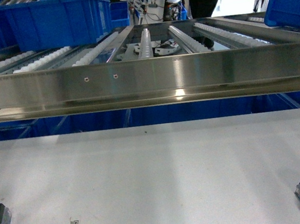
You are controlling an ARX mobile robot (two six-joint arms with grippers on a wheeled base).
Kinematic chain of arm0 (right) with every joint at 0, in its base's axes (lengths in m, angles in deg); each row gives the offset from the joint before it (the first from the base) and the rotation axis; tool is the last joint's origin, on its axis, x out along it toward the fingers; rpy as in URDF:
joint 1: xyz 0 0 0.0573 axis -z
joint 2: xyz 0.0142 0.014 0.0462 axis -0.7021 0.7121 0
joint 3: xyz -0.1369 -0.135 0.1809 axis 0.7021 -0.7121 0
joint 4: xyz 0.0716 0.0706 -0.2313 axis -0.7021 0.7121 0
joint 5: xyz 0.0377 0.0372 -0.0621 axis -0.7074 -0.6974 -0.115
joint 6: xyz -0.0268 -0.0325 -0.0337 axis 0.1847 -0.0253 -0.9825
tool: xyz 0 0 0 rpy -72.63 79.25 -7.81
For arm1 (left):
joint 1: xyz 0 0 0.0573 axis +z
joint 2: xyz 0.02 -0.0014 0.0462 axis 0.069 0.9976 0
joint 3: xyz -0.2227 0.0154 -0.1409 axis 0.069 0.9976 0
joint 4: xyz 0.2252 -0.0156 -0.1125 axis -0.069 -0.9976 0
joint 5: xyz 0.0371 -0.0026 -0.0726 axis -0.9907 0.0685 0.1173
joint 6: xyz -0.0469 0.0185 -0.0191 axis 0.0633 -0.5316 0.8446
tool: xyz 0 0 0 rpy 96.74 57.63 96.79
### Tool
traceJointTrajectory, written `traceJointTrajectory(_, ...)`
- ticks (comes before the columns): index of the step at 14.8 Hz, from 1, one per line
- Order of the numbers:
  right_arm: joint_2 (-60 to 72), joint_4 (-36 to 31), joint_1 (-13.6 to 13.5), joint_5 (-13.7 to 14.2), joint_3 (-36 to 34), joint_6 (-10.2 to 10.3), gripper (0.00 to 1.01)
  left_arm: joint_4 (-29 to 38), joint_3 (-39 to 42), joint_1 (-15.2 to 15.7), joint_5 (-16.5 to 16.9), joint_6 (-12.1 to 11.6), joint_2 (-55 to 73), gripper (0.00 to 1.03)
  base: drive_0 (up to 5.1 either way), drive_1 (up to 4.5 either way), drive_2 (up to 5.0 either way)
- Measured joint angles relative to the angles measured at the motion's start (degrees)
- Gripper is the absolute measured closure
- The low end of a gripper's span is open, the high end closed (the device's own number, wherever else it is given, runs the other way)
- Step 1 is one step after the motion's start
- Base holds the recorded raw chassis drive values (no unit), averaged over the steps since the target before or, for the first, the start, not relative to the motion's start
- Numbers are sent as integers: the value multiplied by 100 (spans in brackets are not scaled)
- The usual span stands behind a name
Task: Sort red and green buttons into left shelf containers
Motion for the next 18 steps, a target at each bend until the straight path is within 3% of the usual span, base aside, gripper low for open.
traceJointTrajectory(12, 0, -15, -4, 7, 0, -4, 3, 125, 2, 0, 4, -2, 39, 5, 0, 0, 0)
traceJointTrajectory(14, 503, -730, -127, 85, 0, -59, 3, 743, 9, -2, 22, -44, 483, 5, 0, 0, 0)
traceJointTrajectory(16, 1956, -2103, -236, 149, 15, -103, 3, 1707, 7, 199, 166, -44, 1414, 5, 0, 0, 0)
traceJointTrajectory(18, 3718, -3316, -302, 33, 363, -229, 3, 3049, -52, 289, 350, -37, 3014, 5, 0, 0, 0)
